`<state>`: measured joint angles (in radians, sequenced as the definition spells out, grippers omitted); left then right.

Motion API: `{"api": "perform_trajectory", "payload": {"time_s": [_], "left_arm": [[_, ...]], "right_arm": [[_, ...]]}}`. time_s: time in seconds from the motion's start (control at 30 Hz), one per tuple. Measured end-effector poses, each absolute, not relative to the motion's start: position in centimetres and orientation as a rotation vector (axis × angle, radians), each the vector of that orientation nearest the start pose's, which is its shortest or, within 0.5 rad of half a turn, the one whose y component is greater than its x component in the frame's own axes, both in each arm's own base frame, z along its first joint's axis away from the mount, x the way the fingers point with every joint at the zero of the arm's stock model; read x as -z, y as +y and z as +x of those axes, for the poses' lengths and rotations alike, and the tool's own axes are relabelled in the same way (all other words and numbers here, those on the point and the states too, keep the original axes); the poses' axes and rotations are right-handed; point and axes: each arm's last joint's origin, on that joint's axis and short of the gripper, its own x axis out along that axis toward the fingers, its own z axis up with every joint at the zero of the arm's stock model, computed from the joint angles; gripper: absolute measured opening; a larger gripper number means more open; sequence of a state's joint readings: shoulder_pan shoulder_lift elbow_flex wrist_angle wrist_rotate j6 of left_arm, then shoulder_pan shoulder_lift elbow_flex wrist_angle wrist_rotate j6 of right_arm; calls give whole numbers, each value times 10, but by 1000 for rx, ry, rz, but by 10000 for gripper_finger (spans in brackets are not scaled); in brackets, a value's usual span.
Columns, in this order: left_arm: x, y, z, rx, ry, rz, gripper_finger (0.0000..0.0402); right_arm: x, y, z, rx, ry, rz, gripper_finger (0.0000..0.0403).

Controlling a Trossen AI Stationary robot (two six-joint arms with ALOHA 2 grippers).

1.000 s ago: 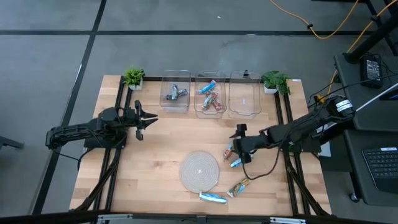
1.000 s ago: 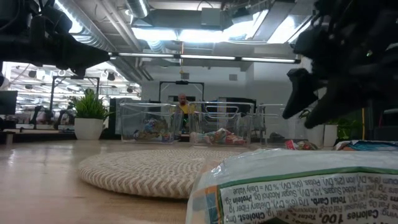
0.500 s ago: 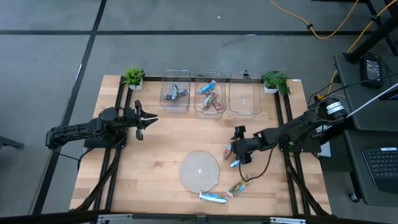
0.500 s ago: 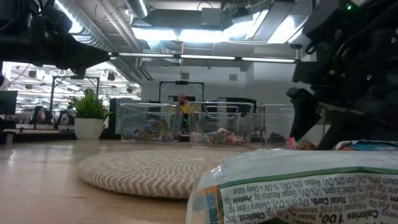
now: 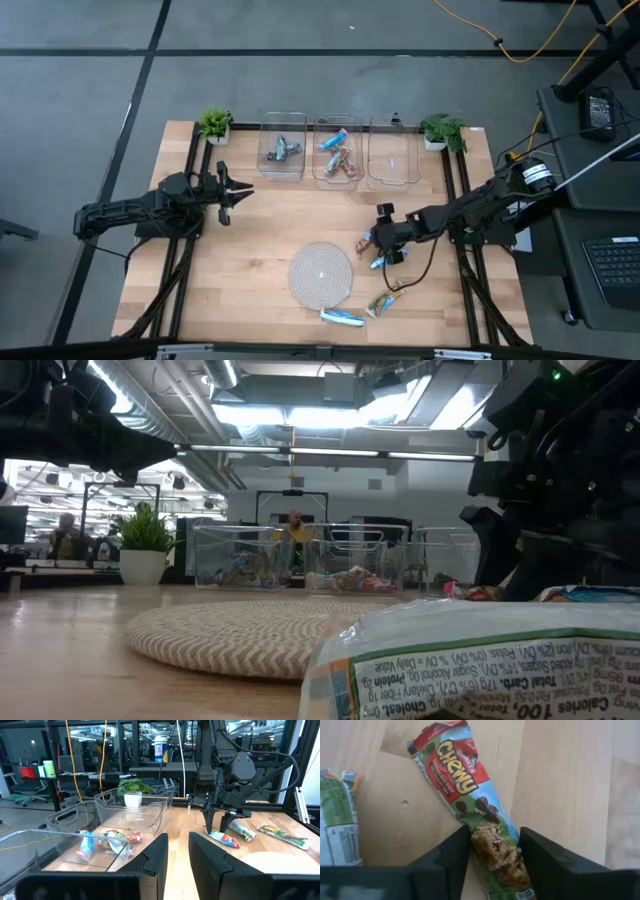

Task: Pick and place Granola Bars by type
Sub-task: Put the red granola bar into the center transparent bin

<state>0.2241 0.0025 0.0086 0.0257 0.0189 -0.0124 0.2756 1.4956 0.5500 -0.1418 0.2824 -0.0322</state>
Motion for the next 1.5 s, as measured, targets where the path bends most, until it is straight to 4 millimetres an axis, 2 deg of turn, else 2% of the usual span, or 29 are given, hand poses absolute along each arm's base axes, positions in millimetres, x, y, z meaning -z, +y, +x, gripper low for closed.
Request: {"api": "perform_trajectory", "payload": {"time_s": [0.13,0.23,0.63,1.17,1.5], "left_arm": [[-169,21,95,-205,-33,-8,72],[-169,21,95,-205,-33,-9,69],[-169,21,95,-205,-33,-9,70],[-169,21,95,-206,-33,-8,69],[-169,21,95,-205,-33,-9,70]], "right_arm": [[-126,58,237,-11,1035,-347,147],[-138,61,248,-13,978,-344,134],[-174,67,274,44,856,-357,125],[-200,71,291,-31,774,-295,125],[-203,63,294,3,768,-289,126]]}}
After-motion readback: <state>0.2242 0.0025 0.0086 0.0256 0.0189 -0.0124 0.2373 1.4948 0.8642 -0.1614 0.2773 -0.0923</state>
